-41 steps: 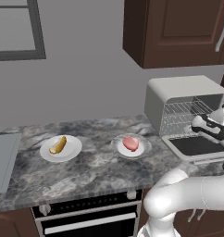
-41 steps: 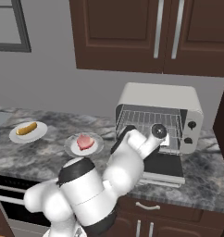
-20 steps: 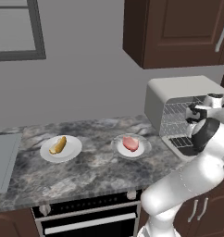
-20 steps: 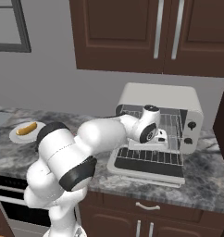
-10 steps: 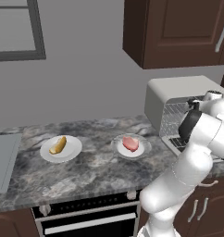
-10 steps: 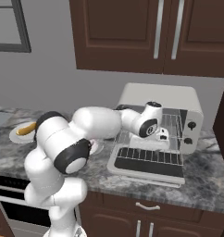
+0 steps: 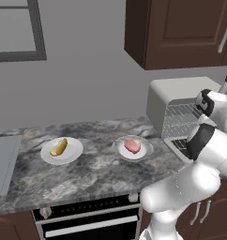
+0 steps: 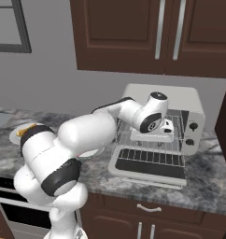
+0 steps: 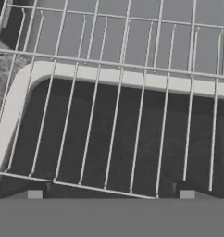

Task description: Open the toaster oven door. Place the hotdog bun on the top rack in the toaster oven and place the steak on the bottom rack.

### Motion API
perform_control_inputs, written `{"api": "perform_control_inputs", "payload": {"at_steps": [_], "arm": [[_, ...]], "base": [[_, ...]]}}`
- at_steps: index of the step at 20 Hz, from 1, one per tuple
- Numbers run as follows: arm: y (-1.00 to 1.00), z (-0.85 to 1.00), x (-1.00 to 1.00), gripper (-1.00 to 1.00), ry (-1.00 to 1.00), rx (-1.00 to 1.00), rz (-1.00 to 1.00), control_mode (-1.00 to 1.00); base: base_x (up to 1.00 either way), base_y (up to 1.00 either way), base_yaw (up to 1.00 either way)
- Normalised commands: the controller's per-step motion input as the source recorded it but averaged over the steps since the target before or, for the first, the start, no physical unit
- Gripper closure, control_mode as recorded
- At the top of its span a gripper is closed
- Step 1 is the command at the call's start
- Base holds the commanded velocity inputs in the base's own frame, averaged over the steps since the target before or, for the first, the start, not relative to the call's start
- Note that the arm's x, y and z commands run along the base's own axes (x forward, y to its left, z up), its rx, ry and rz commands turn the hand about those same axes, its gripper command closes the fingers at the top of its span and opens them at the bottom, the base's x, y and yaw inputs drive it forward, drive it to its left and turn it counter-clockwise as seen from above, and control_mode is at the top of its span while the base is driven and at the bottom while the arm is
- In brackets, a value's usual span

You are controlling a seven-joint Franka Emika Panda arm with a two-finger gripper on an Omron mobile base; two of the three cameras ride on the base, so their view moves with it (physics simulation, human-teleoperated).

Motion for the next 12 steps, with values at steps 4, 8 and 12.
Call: {"api": "perform_control_inputs", "payload": {"at_steps": [4, 8, 12], "arm": [[0.41, 0.20, -0.26, -1.00, 0.03, -0.13, -0.06, -1.00], [0.38, 0.15, -0.26, -1.00, 0.08, -0.02, -0.06, -1.00], [0.43, 0.08, -0.19, -1.00, 0.05, 0.00, -0.06, -1.00]], "base": [[0.00, 0.00, 0.00], [0.00, 0.00, 0.00], [0.00, 0.00, 0.00]]}}
